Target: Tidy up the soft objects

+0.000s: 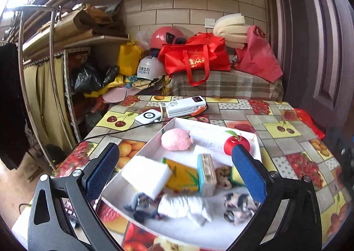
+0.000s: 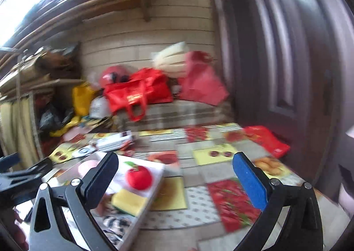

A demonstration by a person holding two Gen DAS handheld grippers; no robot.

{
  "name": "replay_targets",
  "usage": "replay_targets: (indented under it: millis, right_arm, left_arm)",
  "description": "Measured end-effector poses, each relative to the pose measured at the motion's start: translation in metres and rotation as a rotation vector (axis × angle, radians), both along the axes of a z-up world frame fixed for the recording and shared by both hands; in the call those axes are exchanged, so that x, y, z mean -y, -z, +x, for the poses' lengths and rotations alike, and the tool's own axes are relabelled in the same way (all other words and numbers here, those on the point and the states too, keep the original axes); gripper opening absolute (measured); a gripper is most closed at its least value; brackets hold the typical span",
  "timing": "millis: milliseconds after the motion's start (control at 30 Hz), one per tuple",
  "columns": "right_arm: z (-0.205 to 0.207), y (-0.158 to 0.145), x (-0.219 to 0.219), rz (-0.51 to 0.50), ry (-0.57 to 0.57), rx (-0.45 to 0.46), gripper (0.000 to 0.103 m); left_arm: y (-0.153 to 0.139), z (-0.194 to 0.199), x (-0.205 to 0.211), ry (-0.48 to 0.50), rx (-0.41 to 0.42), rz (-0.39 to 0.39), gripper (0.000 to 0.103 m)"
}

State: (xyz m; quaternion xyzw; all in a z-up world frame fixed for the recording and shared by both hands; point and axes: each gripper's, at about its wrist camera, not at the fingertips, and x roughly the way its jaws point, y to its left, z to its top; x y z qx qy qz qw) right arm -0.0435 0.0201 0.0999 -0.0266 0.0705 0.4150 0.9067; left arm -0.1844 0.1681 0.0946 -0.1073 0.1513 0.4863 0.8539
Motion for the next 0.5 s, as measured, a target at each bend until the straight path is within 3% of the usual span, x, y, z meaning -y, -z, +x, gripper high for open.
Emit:
replay_targets:
  millis: [233,300,400,500]
  right_arm:
    - [0.017,0.001,0.054,0.086,-0.002,-0.068,0.103]
    - [0.011,0.002,0.068,0.117,-0.013,-0.059,0.103]
    - [0.003,-0.001,0.086,0.159,-0.029,-0.027,0.103]
    - [-0.006,-0.006,0.097,0.174,-0.041,-0.01,0.103]
  left_arm:
    - [0.003,-0.009,0.035,-0.1,-0.057,0.052,0.103]
    - [0.004,-0.012,0.043,-0.074,-0.057,0.048,0.103]
    - [0.006,-0.012,0.052,0.016,-0.041,-0.017,0.103]
    - [0.009,-0.009,0.06,0.039,-0.049,-0.051,0.103]
